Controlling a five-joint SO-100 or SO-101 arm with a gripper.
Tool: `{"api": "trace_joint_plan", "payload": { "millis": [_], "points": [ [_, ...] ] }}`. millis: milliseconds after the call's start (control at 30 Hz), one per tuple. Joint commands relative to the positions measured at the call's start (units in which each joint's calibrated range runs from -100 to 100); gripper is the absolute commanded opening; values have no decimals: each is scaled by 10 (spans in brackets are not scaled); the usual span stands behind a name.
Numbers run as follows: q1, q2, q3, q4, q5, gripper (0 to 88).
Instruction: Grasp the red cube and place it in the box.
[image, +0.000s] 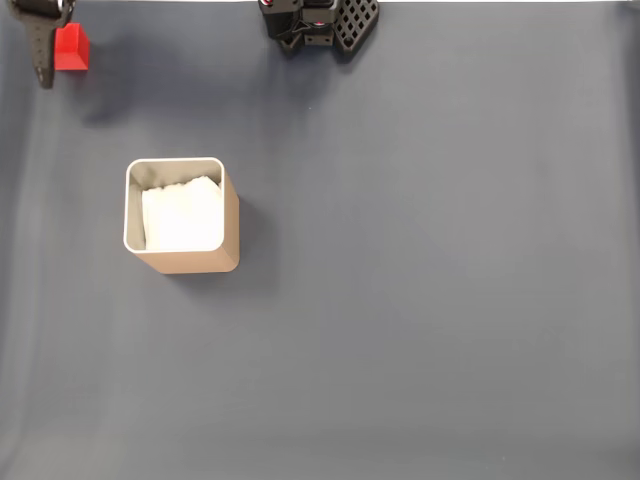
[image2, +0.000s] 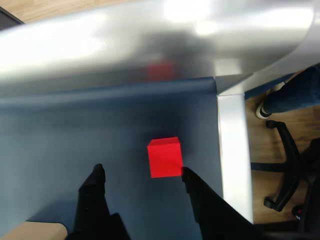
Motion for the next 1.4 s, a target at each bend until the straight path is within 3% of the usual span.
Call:
{"api": "trace_joint_plan", "payload": {
  "millis": [0,600,1367],
  "points": [
    [17,-16,0,-20,7,386],
    [37,-54,27,-27,8,393],
    [18,-50,110,-167,11,402]
  ]
}}
